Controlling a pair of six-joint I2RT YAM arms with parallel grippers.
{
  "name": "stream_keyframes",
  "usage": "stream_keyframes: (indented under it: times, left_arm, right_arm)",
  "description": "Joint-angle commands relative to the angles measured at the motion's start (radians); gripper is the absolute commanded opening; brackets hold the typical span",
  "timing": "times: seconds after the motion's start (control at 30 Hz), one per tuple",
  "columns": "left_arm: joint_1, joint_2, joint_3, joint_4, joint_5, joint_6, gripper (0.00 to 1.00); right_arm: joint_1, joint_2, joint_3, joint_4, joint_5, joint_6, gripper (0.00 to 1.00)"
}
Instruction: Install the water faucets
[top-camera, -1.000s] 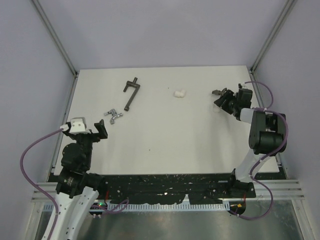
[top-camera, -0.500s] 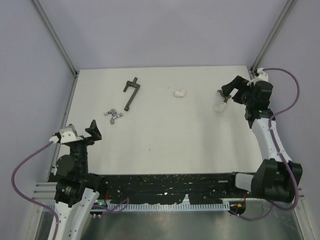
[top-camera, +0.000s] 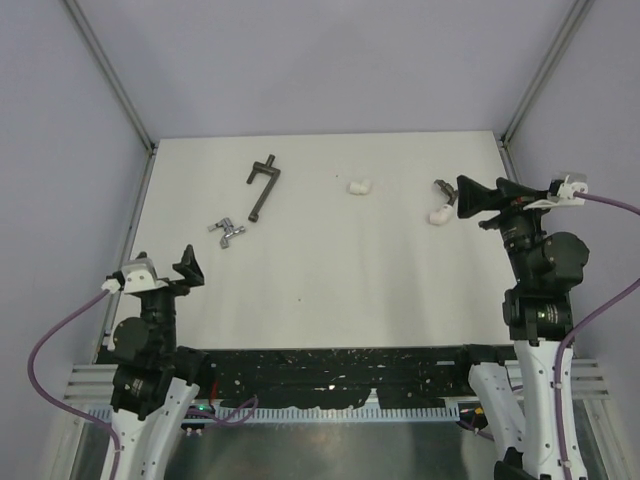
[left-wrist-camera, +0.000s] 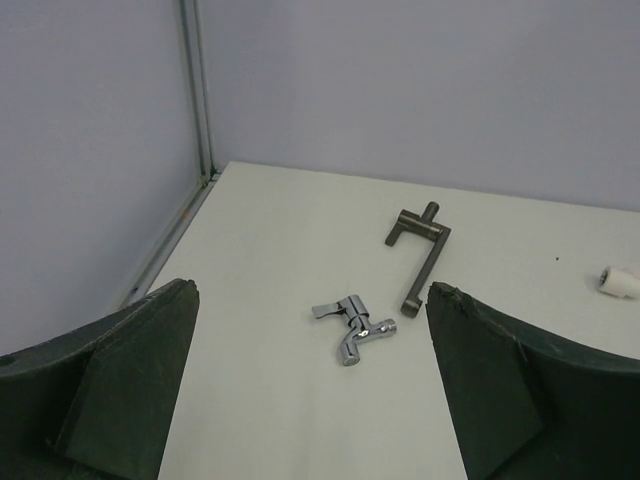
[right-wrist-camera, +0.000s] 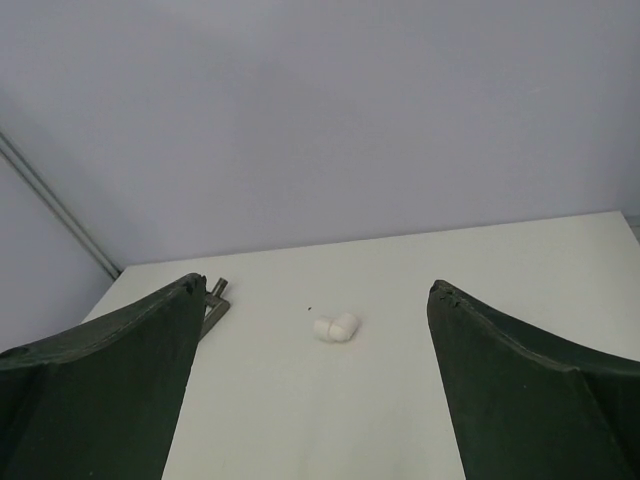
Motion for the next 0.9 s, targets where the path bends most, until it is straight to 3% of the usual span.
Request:
stream_keyframes:
  times: [0.0, 0.1, 0.23, 0.53, 0.87]
  left_arm:
    - [0.004, -0.269, 0.03, -0.085, 0.012, 0.007, 1.0]
    - [0.004, -0.292, 0.012, -0.098, 0.006, -0.017, 1.0]
    - [0.006, -0.301, -0.008, -0.118, 0.009, -0.039, 1.0]
    - [0.006, -0.303, -0.042, -0.095, 0.001, -0.059, 1.0]
    - [0.006, -0.298, -0.056, -0.098, 0.092, -0.026, 1.0]
  right_arm:
    - [0.085, -0.116, -0.066, -0.039, 0.171, -0.086, 0.95]
    - [0.174, -0.226, -0.123, -0.045, 0.361, -0.182, 0.96]
    - [0.238, -0.348, -0.165, -0.1, 0.482, -0.305, 0.95]
    - [0.315, -0.545, -0.333, -0.063, 0.709, -0.347, 0.95]
    - [0.34, -0.571, -0.386, -0.017, 0.731, -0.367, 0.95]
